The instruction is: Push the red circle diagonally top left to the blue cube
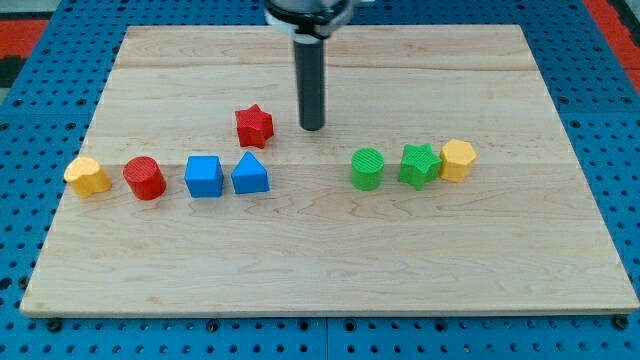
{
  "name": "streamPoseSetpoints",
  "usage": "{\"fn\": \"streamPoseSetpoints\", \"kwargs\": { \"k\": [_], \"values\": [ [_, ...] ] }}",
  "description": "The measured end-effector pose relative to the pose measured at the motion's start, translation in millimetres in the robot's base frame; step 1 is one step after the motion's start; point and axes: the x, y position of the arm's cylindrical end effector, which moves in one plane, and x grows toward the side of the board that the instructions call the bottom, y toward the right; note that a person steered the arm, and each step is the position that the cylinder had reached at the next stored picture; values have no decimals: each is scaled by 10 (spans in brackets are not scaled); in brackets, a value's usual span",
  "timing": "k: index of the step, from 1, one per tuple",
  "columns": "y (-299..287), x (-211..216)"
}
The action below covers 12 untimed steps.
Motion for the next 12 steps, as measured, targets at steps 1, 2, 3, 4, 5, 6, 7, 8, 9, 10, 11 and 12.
{"fn": "streamPoseSetpoints", "kwargs": {
  "k": [1, 2, 3, 4, 5, 6, 7, 8, 9, 10, 11, 12],
  "values": [
    [-302, 719],
    [-458, 1183],
    [-1119, 1468],
    [-1835, 1218],
    [-2070, 673],
    [-2070, 551],
    [-2070, 541],
    [-2070, 490],
    [-2070, 405],
    [-2070, 333],
    [-1917, 358],
    [-1193, 176]
  ]
}}
